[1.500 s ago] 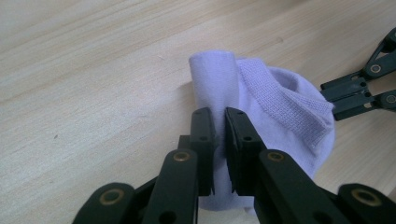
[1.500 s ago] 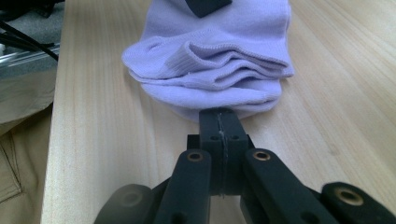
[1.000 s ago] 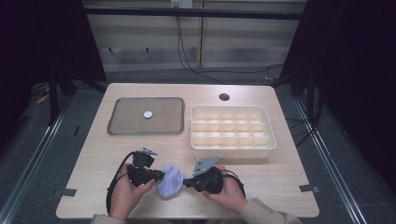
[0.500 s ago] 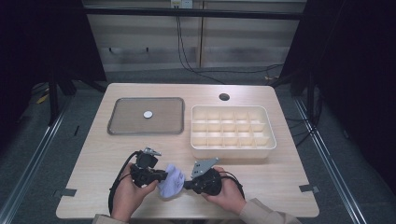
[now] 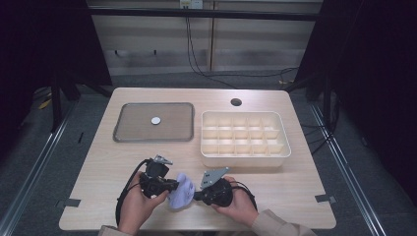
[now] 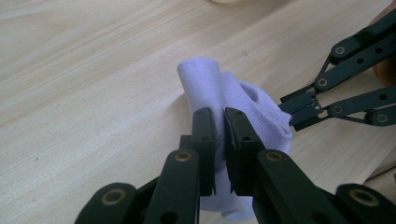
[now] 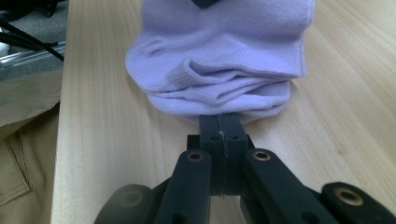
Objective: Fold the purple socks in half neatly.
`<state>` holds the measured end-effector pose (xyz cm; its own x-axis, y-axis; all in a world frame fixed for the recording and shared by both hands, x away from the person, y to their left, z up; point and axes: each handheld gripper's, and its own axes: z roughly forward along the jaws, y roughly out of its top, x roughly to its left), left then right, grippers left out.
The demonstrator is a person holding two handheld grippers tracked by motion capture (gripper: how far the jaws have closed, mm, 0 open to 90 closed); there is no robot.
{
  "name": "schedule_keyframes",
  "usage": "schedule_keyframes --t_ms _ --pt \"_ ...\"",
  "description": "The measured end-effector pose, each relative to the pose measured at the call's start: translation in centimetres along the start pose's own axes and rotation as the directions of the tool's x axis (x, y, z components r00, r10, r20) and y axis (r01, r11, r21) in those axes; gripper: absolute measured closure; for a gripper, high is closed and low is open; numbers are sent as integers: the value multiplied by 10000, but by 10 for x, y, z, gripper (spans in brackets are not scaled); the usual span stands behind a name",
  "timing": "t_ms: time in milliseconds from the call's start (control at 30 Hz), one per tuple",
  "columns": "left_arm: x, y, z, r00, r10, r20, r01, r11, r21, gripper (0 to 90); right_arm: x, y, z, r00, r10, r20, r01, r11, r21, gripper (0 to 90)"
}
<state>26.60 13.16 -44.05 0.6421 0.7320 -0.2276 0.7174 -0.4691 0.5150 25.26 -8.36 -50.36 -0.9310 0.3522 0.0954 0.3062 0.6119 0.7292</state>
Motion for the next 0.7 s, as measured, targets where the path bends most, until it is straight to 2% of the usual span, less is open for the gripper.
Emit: schedule_keyframes --t_ms 167,700 --pt "-3 1 0 9998 59 169 -58 10000 -26 832 0 0 0 10000 45 9 -45 10000 10 900" --pt "-10 3 0 9992 284 288 -285 9996 26 834 1 0 1 9999 105 41 -105 9999 -59 900"
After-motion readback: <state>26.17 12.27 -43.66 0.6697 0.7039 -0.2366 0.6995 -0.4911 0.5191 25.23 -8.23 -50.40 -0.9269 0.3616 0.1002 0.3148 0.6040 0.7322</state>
